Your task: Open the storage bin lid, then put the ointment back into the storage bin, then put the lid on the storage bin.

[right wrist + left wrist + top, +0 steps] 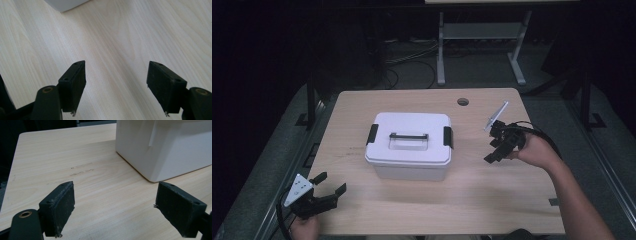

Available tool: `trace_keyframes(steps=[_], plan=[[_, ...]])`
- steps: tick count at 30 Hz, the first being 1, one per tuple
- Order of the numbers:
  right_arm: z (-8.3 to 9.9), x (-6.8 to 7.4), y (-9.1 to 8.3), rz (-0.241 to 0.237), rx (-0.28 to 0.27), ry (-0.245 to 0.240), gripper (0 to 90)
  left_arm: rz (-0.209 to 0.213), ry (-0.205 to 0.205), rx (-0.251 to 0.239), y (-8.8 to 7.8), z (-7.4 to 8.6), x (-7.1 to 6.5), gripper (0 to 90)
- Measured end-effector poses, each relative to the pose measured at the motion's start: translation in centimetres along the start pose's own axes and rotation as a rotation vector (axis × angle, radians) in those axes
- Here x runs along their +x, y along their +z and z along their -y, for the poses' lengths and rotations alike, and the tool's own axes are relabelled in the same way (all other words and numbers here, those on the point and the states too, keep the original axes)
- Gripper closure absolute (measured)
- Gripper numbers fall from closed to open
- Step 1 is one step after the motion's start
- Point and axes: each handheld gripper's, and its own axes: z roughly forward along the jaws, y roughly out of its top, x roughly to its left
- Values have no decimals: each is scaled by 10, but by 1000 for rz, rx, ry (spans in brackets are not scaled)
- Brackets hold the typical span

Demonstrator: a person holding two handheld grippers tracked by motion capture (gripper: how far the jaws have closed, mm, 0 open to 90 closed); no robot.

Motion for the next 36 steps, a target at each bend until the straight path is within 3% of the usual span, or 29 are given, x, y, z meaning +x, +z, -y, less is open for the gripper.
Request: trace_keyframes(steps=[21, 36], plan=[[8, 2, 4, -5, 3, 7, 306, -3, -1, -2, -1, 0, 0, 150], [29, 2, 17, -24, 8, 36, 297, -3, 3, 0, 0, 0, 0, 150]])
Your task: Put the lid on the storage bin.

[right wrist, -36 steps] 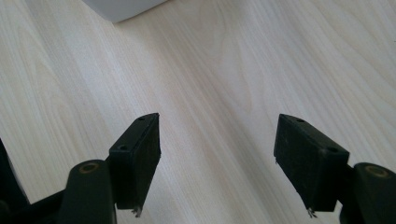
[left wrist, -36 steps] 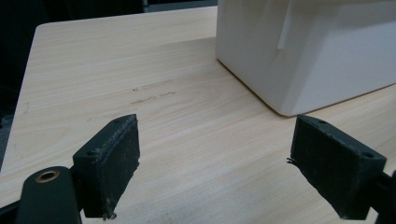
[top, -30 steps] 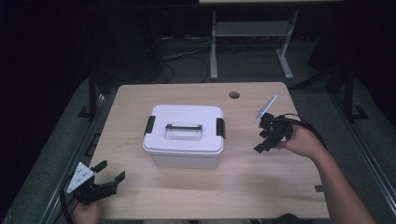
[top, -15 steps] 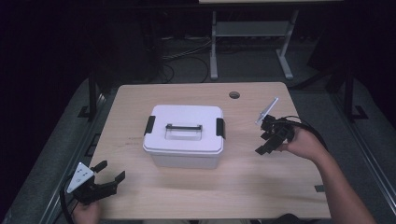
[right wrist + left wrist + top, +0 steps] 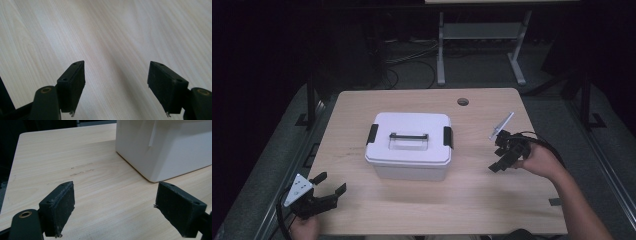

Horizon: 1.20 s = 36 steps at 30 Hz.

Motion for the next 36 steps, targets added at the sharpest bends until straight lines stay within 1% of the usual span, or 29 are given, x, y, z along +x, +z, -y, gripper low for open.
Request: trace_keyframes(steps=[2, 11, 36], plan=[[3, 0, 1, 1, 9, 6, 297, 0, 0, 1, 0, 0, 0, 151], [16, 1, 6, -8, 6, 14, 295, -1, 1, 2, 0, 0, 0, 150], [44, 6, 20, -32, -18, 46, 292, 0, 2, 5, 0, -1, -1, 150]])
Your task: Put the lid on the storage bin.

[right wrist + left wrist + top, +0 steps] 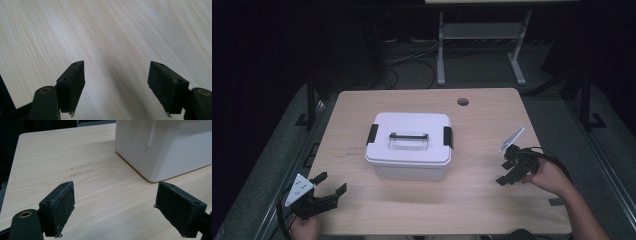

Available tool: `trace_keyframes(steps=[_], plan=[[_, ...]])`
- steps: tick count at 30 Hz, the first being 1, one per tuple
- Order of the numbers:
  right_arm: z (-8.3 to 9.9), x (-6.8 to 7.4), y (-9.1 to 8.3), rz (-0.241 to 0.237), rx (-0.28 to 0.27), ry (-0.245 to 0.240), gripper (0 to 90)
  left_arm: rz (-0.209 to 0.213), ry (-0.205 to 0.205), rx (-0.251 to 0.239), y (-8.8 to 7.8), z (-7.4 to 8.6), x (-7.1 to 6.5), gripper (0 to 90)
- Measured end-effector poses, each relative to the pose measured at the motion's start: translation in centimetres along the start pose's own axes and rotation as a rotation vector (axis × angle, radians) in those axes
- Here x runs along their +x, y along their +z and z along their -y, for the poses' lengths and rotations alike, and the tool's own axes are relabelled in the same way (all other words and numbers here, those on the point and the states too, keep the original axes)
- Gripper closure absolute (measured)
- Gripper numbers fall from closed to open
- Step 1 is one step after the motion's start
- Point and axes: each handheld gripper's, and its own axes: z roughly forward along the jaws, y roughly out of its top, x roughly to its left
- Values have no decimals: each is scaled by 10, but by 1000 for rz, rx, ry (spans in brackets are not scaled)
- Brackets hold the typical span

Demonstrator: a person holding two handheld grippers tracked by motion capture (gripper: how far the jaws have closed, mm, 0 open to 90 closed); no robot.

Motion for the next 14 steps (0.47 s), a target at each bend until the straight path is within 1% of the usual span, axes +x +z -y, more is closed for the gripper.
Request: trace_keyframes(steps=[6, 14], plan=[[7, 0, 0, -5, -8, 17, 286, 0, 3, -1, 0, 0, 0, 150], [14, 2, -1, -10, -26, 24, 284, 0, 8, 2, 1, -1, -1, 151]])
